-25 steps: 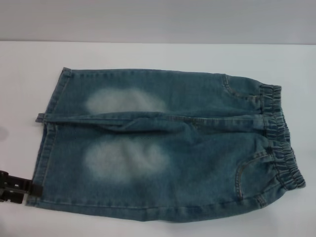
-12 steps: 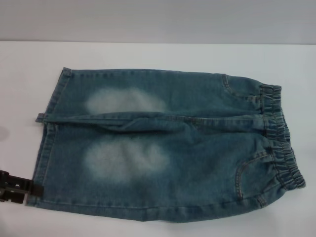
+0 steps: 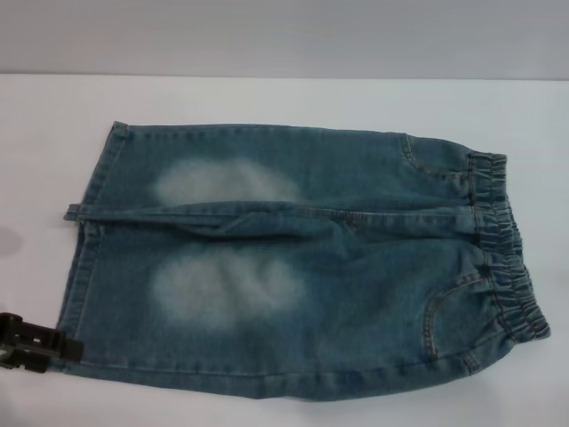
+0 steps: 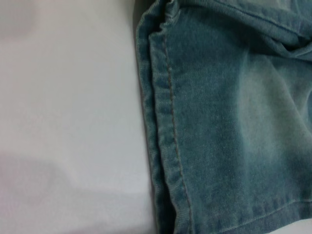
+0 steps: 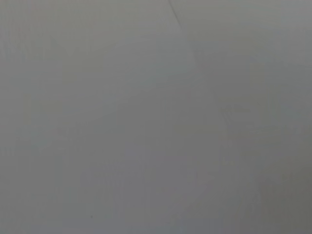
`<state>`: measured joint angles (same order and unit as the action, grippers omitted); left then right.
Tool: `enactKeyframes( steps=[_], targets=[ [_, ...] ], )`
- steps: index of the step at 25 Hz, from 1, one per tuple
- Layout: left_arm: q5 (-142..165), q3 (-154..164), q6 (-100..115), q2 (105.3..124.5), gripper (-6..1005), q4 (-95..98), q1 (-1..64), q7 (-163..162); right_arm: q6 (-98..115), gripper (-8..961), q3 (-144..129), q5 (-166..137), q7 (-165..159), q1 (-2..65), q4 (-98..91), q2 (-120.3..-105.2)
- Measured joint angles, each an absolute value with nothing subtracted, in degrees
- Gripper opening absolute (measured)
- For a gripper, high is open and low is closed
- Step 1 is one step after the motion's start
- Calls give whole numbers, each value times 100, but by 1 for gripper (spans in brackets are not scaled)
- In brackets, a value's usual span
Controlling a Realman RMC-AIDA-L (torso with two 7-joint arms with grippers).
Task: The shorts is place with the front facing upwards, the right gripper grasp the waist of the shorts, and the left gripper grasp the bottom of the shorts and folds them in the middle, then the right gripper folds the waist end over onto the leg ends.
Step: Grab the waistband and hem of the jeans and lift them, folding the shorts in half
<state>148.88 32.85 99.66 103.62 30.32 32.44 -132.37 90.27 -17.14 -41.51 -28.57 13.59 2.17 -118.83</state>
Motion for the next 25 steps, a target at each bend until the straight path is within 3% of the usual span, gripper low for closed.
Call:
enactKeyframes(
  steps=[25],
  targets=[
    [14888, 3365, 9981, 10402, 844, 3128, 3324, -13246, 9045, 650, -1811, -4157, -2959, 1329, 204, -11883]
  ],
)
